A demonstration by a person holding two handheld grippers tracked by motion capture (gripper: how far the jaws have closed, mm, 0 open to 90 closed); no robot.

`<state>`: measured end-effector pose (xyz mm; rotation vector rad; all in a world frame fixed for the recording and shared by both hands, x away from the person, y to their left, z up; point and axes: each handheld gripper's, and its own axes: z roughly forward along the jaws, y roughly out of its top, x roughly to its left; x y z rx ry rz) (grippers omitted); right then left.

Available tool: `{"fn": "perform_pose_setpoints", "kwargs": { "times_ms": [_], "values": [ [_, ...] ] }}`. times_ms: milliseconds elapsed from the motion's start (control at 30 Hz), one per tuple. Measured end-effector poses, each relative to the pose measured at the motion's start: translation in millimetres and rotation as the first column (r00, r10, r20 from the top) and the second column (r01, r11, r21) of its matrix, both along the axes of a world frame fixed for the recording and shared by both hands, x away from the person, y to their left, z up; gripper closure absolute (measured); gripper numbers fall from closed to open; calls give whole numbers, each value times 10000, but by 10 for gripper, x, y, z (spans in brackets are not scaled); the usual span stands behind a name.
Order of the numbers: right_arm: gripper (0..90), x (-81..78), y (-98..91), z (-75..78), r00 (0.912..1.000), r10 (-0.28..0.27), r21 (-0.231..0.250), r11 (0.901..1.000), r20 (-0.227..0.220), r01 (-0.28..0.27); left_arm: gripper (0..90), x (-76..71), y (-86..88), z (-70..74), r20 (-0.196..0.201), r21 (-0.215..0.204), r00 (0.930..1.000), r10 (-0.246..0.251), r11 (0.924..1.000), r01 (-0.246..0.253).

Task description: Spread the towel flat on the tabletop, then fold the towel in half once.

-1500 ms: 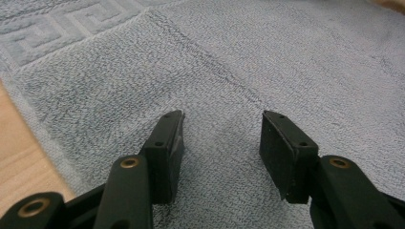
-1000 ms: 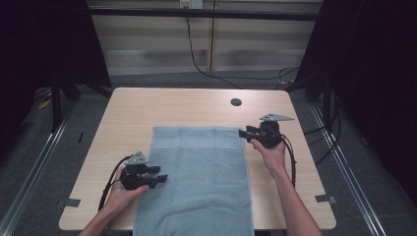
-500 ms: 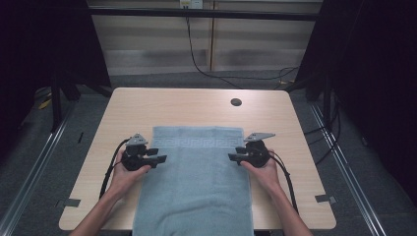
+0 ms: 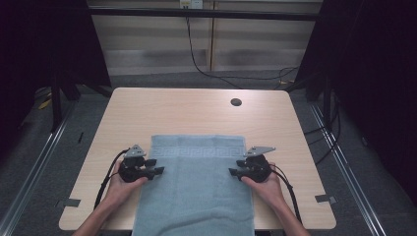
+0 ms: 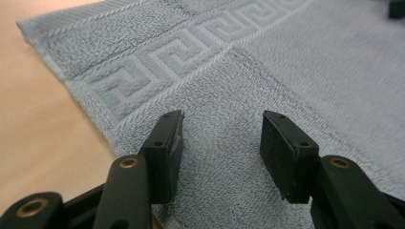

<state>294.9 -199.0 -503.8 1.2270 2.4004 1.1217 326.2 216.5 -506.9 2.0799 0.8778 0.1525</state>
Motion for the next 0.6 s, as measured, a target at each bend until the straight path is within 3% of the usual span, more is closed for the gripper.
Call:
{"fn": "perform_pose_setpoints", "kwargs": {
  "times_ms": [100,233,333,433,600],
  "values": [
    [517,-125,-1,6,9998,174,84,9998,-66,-174,517,-106,18,7,-7,32,9999,-114,9999,114],
    [516,-290,0,26,9986,445,102,9990,-278,-442,502,-282,-3,53,-203,367,9993,-302,9988,309],
    [531,-372,0,34,9972,630,221,9978,-407,-621,496,-357,34,67,-402,223,9983,-429,9988,438],
    [527,-338,-32,59,9948,742,687,9952,-695,-694,492,-358,79,104,-313,12,9985,-448,9990,449],
    [503,-129,-137,188,9993,296,697,9972,-227,-280,484,-169,122,200,-63,-208,10000,-72,9998,71]
  ]
}}
